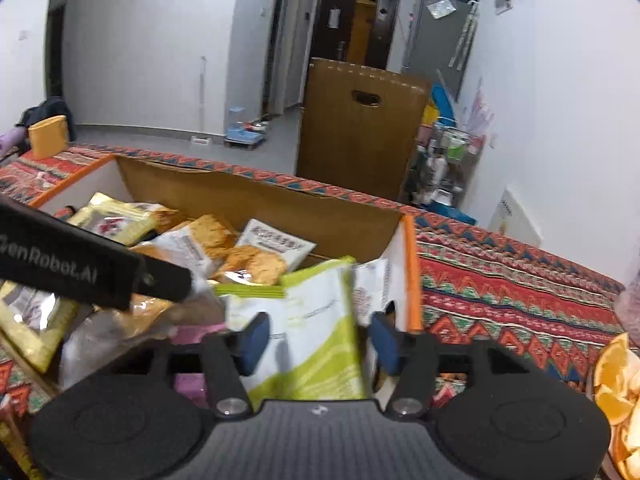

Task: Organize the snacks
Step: 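Lift the held packets and carry both grippers over the box, then move both grippers back to the last packets on the cloth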

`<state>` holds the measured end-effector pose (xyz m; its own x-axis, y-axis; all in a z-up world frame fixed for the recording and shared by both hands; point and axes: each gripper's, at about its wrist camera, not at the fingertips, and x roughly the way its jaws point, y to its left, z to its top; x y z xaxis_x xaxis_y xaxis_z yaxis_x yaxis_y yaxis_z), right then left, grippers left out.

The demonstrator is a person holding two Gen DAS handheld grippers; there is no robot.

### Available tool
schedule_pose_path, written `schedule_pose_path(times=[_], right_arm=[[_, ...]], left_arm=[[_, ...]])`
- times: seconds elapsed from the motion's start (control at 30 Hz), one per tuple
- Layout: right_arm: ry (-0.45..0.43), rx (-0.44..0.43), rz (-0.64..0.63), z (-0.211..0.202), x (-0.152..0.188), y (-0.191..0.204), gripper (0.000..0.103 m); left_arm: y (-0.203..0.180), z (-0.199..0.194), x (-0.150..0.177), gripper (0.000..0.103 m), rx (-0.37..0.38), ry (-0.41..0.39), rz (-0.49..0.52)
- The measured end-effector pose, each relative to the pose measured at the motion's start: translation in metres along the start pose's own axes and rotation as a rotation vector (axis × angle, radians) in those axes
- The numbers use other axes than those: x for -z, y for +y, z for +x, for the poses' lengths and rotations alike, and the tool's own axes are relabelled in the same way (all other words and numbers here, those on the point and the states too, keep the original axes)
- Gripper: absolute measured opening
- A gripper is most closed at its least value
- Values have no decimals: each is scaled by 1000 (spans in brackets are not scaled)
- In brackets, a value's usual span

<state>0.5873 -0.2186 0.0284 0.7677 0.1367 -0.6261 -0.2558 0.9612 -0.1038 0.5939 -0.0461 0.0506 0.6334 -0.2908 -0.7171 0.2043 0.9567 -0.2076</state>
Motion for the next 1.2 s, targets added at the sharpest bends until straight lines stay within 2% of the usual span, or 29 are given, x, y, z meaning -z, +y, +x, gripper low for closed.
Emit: schedule_pose_path(times=[0.13,0.3,0.4,0.5,0.57,0.63,0.77,0.9,1.0,1.13,1.2], right_arm=[[-22,1,14,-14,1,1,66],[-52,-11,14,-50,2,-3,76],[-75,-18,28,-80,7,-5,80],[-105,-38,55,-117,19,-7,84],[-126,-47,73,-143,33,-9,90],[-149,-58,94,-171,50,-10,90],[-191,-91,163,-221,90,-11,99],[-213,-121,197,-257,134,-4,99],[-220,-105,195,-280,168,6,102],[-202,-32,150,-298,205,21,102],[-179,-14,150,-306,223,27,102]], left_arm=[[4,-17,4,82,-18,-23,12],[5,-58,12,86,-15,-43,27],[3,-91,32,89,-9,-56,47],[-2,-129,61,98,-16,-96,78],[-7,-155,83,99,-34,-136,103],[-11,-183,108,101,-50,-179,124],[-11,-228,155,103,-53,-235,105],[-7,-259,202,103,-84,-251,55],[-7,-274,235,103,-103,-257,13],[-7,-284,276,103,-121,-236,-40],[-7,-287,295,103,-133,-220,-16]])
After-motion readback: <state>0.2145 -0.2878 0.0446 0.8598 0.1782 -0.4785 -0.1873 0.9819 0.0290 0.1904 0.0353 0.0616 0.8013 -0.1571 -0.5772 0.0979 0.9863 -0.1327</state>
